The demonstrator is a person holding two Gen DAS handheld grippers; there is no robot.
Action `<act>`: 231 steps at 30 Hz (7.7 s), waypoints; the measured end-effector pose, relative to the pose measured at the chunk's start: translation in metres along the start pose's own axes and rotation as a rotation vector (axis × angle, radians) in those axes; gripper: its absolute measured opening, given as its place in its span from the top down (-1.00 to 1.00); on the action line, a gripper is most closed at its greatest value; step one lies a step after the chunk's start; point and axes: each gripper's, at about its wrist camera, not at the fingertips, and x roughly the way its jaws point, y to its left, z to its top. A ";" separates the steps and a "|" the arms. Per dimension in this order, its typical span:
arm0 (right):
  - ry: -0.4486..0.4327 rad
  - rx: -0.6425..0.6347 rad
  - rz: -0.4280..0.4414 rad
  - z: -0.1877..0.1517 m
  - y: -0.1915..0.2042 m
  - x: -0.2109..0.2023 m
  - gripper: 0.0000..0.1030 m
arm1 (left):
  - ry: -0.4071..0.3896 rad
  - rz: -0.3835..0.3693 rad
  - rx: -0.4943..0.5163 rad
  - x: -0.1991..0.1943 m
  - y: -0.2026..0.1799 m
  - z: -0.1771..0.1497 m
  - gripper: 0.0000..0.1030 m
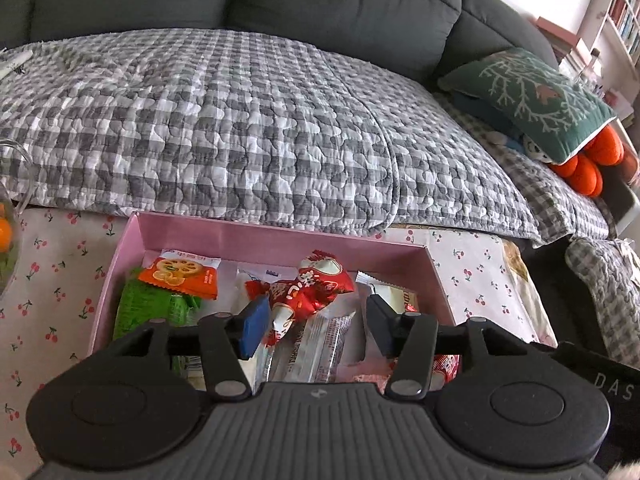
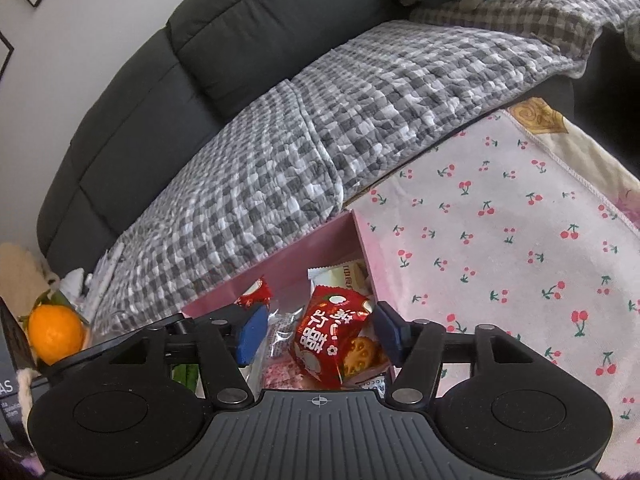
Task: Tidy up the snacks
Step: 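Lower both red candy bags into the pink box and open both tools, then move both tools back toward the gold bar and wafer biscuit, then grasp the square wafer biscuit with the left tool while the right grasps the gold bar, then carry the wafer biscuit and gold bar over the pink box, then lower the wafer biscuit and gold bar into the box, opening both tools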
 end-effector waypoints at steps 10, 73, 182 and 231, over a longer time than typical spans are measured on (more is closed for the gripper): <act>-0.010 -0.034 -0.011 -0.001 0.001 -0.017 -0.25 | -0.018 0.023 0.019 -0.015 -0.005 -0.005 -0.28; 0.333 -0.756 -0.049 -0.125 -0.019 -0.112 -0.85 | 0.103 -0.114 0.475 -0.108 -0.059 -0.194 -0.97; 0.260 -0.332 -0.030 -0.068 0.041 -0.077 0.45 | 0.079 0.051 0.116 -0.086 -0.023 -0.123 0.37; 0.084 -0.159 0.025 0.008 0.036 0.033 0.45 | -0.100 0.124 0.051 -0.045 -0.010 -0.074 -0.18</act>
